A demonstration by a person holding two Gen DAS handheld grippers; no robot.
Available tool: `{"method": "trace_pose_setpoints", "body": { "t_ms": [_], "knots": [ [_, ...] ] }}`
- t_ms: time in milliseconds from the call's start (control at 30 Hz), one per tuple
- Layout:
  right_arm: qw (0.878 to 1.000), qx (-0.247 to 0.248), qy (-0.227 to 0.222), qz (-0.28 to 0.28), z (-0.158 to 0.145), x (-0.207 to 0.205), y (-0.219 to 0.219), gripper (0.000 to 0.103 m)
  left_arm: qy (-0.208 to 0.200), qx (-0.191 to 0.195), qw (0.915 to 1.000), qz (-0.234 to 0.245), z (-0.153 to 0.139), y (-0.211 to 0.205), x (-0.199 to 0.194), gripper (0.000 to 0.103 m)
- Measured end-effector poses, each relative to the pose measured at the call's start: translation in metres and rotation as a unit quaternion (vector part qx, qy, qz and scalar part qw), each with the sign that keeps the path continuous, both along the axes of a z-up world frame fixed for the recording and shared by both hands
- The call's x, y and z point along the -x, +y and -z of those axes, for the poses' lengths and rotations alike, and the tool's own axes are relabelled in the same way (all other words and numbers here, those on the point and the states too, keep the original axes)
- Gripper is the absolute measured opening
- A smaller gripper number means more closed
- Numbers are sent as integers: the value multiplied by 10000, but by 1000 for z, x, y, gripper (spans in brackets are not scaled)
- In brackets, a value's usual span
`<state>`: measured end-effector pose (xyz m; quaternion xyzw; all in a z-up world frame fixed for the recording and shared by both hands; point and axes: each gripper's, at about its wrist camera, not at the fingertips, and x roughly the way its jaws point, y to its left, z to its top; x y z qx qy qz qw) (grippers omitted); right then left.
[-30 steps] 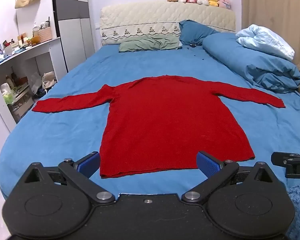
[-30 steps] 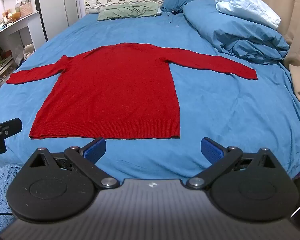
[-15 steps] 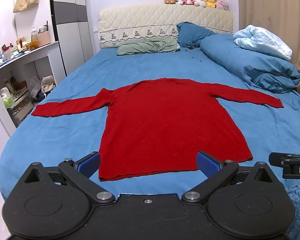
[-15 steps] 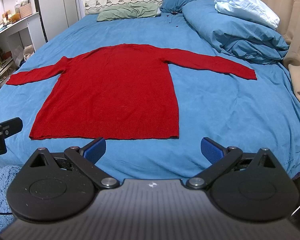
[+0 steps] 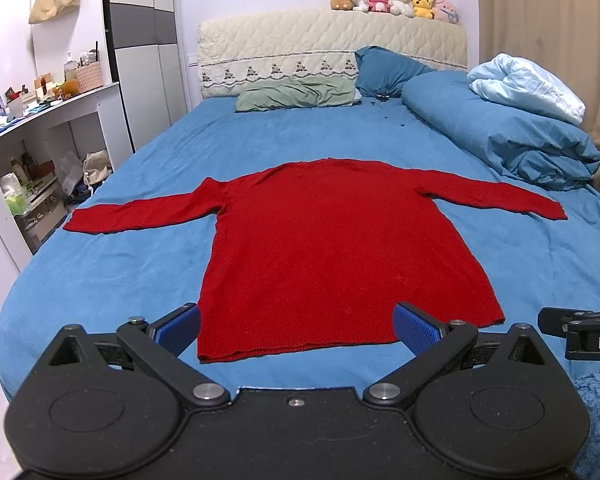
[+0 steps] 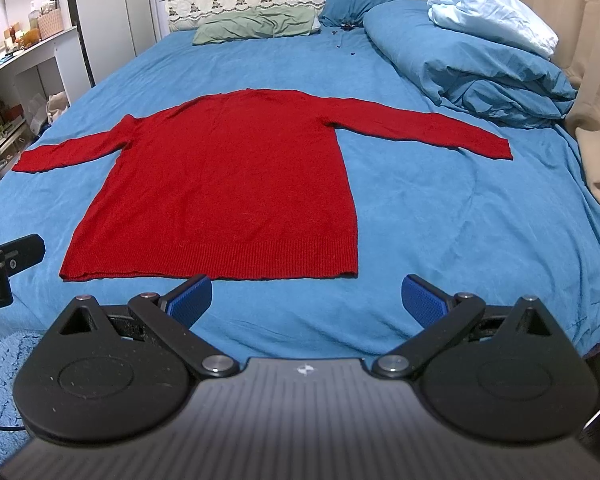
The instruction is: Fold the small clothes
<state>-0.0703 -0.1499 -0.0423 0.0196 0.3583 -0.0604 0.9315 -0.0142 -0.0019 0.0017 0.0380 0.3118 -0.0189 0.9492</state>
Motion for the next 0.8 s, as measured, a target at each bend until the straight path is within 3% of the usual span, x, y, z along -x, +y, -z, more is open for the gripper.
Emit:
{"method": "trace_pose_setpoints", "body": {
  "t_ms": [800],
  "knots": [
    [10000, -42, -10, 19, -2, 2, -3, 103, 13, 59, 10000, -26, -1, 1, 0, 103]
  ]
}}
